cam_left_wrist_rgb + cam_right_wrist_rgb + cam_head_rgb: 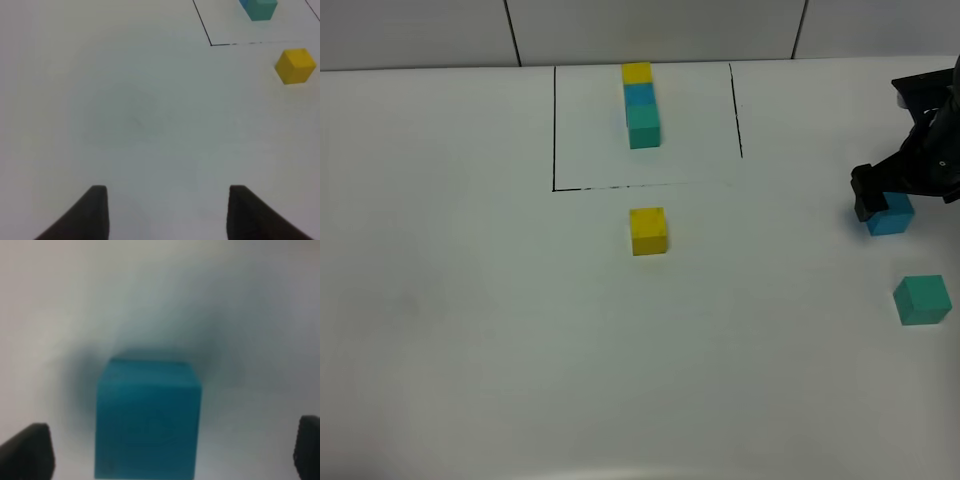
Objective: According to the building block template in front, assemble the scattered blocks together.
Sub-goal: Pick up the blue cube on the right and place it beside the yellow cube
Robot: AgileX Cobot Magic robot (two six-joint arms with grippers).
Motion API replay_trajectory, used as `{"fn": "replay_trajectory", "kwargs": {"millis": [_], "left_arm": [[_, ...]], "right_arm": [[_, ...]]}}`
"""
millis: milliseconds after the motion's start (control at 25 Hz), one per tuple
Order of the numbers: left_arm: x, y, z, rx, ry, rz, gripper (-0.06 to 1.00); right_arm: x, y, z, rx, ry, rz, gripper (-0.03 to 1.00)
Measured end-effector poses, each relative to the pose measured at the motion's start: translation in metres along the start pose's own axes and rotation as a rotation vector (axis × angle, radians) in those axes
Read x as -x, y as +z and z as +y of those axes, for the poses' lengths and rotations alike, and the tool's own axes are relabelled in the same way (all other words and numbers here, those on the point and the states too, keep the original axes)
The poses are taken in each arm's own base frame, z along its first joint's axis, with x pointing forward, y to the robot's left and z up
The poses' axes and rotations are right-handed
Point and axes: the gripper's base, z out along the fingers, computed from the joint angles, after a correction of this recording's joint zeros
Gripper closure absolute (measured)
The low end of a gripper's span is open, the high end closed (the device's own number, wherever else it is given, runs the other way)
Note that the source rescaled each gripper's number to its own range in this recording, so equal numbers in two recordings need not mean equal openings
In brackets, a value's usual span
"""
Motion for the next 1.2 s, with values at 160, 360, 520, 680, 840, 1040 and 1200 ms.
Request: {"fn": "replay_trajectory", "kwargs": {"millis": [160,360,520,680,840,1040,1200], "left_arm": [[0.000,0.000,0.000,0.000,0.000,0.000,0.79],[0.000,0.000,0.000,0.000,0.000,0.000,0.79],[0.000,0.000,0.000,0.000,0.000,0.000,0.79],[0.000,0.000,0.000,0.000,0.000,0.000,0.79],[0.000,0.000,0.000,0.000,0.000,0.000,0.79],[0.000,0.000,0.000,0.000,0.000,0.000,0.79],[0.000,0.000,0.000,0.000,0.000,0.000,0.79]], "right_arm": [[-0.001,0.012,-0.001,0.003,0.002,0.019,0.09],[-0.003,0.018,-0.001,0.006,-0.005,0.032,0.18],[-0.003,0.018,-0.001,0.005,-0.004,0.031,0.55],[-0.003,0.018,-0.001,0.007,-0.002,0.031,0.95],[-0.002,0.018,0.001,0.006,-0.047,0.032,0.95],[0.001,0.008,0.022,0.016,-0.259,0.026,0.95],[0.003,-0.009,0.062,0.043,-0.639,0.024,0.95]]}}
